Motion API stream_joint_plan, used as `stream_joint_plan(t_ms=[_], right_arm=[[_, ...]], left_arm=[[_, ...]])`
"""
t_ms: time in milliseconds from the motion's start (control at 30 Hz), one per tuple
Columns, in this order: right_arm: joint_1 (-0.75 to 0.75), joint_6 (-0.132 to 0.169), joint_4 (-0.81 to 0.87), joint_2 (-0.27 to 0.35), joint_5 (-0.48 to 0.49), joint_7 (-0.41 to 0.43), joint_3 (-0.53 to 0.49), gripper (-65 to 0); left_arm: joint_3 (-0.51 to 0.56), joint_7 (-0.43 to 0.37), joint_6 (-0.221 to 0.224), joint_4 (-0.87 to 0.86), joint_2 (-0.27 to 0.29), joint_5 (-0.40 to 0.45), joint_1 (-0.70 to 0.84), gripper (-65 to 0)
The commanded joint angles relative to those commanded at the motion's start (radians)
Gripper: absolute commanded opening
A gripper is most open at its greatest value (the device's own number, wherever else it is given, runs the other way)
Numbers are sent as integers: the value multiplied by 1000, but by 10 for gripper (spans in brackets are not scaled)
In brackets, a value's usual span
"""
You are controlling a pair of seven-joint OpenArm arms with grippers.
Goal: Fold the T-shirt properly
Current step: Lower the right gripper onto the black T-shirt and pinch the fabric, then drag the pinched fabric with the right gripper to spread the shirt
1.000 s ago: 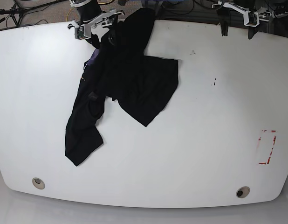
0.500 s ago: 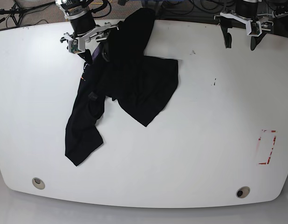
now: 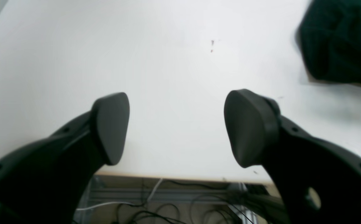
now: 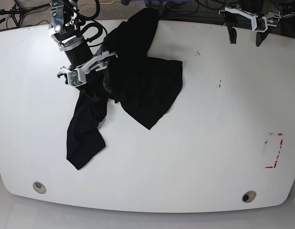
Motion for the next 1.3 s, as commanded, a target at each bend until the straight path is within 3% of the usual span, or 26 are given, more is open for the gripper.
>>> stream_joint_plan(t_ms=[133, 200, 467, 667, 733, 800, 1067, 1133, 1200, 1300], right_arm=[[21, 9, -23, 2, 30, -13, -26, -295], [51, 23, -38, 8, 120, -57, -46, -288], [48, 30, -65, 1, 153, -101, -46, -289], [40, 29, -64, -13, 94, -161, -49, -291], [60, 26, -54, -61, -106, -229, -60, -295], [67, 31, -54, -70, -129, -236, -62, -295], [118, 50, -73, -100, -152, -233, -65, -299], [139, 54, -80, -107, -135, -225, -67, -301], [247, 38, -194, -129, -77, -213, -80, -301], [270, 38, -236, -131, -55, -208, -81, -302]], left_arm=[[-5, -7, -2, 1, 8, -3, -3, -191], [-14, -22, -1, -1, 4, -3, -10, -202], [-28, -14, -19, 12, 4, -4, -19, -199], [-53, -6, -63, 33, -9, -2, -39, -179], [-56, -15, -64, 51, -45, 4, -58, -166], [-54, -18, -65, 50, -53, 4, -63, -164], [-37, -22, -47, 36, -72, 6, -73, -165], [-30, -23, -36, 30, -70, 9, -69, -169], [-18, -28, -13, 17, -64, 3, -64, -178], [-17, -27, -13, 15, -62, 3, -64, -178]])
